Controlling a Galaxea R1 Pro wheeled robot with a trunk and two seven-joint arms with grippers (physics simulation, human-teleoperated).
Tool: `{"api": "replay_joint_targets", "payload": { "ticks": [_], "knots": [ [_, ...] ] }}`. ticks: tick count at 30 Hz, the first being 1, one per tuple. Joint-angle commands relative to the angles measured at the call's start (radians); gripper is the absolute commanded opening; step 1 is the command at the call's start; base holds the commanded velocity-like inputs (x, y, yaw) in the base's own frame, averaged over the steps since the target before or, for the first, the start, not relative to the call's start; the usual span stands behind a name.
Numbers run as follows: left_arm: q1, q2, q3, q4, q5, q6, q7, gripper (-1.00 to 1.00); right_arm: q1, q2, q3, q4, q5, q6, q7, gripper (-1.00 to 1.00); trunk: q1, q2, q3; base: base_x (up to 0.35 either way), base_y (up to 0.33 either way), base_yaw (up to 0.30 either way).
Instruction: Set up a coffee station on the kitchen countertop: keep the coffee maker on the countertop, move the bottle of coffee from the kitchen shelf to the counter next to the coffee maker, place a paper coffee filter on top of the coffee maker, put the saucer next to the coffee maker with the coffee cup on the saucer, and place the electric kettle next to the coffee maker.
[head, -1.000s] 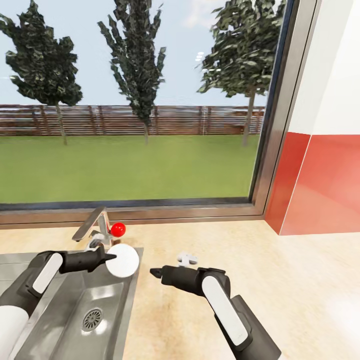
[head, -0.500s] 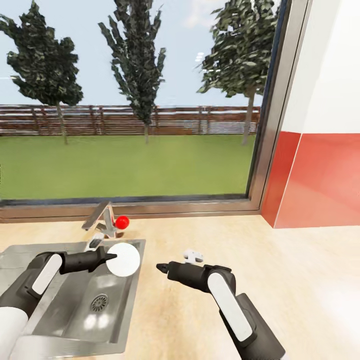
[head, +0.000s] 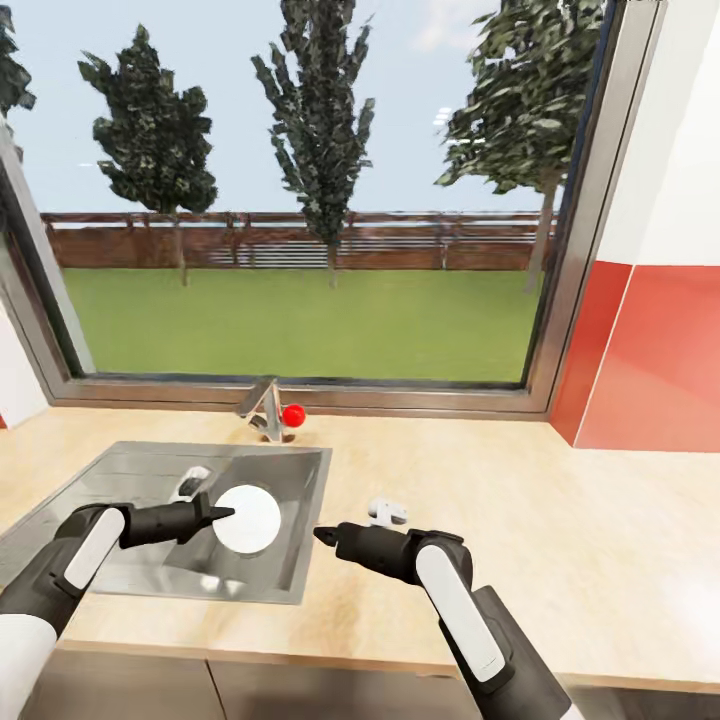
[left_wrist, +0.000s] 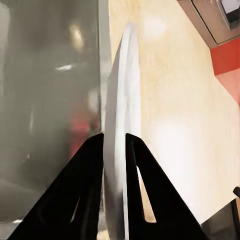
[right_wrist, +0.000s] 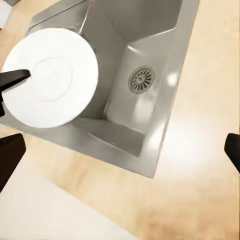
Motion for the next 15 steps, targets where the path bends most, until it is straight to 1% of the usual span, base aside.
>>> {"api": "replay_joint_targets", "payload": {
  "ticks": [1,6,12,15],
  "knots": [
    [0.0,0.0,0.001,0.0,-0.003,0.003,-0.003,-1.0,0.0,0.0,0.0,-0.001,-0.011,0.001,-0.01,1.0,0.0,-0.001,-0.001,-0.337,-0.087,0.275],
    [-0.002,0.0,0.002,-0.001,-0.003,0.005,-0.004,-1.0,0.0,0.0,0.0,0.0,-0.011,0.001,-0.01,1.0,0.0,-0.001,-0.001,-0.331,-0.125,0.276],
    [-0.012,0.003,0.003,-0.004,-0.003,0.007,-0.03,-1.0,0.0,0.0,0.0,0.0,-0.011,0.001,-0.01,1.0,0.0,-0.001,-0.001,-0.328,-0.115,0.276],
    [-0.015,0.014,0.008,-0.026,-0.003,0.009,-0.055,-1.0,0.0,0.0,0.0,0.0,-0.011,0.001,-0.01,1.0,0.0,-0.001,0.0,-0.335,-0.023,0.276]
  ]
}}
